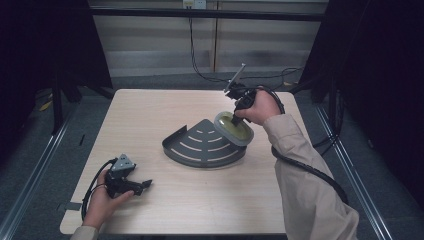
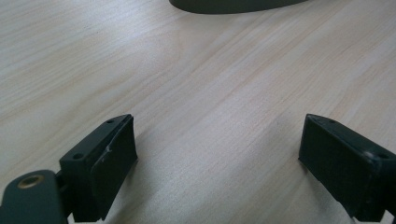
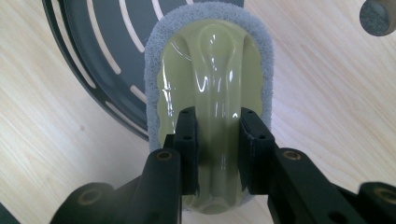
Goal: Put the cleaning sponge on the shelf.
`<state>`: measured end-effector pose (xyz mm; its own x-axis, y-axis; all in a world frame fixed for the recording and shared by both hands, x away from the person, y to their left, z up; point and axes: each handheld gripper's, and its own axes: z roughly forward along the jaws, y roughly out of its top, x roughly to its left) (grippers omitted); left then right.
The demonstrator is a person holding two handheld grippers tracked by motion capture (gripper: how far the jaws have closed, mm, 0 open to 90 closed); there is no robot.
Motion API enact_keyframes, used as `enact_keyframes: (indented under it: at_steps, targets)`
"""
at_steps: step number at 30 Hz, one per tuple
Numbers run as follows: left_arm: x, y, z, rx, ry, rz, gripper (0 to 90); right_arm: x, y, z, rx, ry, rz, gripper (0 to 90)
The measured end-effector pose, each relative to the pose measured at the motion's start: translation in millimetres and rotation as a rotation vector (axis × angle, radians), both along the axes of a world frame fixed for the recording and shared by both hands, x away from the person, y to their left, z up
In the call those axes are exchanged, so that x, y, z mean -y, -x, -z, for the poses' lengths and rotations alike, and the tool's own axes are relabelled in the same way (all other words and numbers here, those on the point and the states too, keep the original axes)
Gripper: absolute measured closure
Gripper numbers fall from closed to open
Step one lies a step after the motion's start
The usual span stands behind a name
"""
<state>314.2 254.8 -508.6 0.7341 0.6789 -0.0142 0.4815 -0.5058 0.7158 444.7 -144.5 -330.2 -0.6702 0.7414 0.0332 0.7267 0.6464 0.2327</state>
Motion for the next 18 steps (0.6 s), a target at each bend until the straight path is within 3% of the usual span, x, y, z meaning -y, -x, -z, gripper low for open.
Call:
enact_keyframes:
  at_steps: [18]
  targets:
    - [0.3,0.1,0.4,-0.004,0.006,0.0,10.2,-15.9,-7.3,11.1,-0.006,-0.016,0.022,71.7]
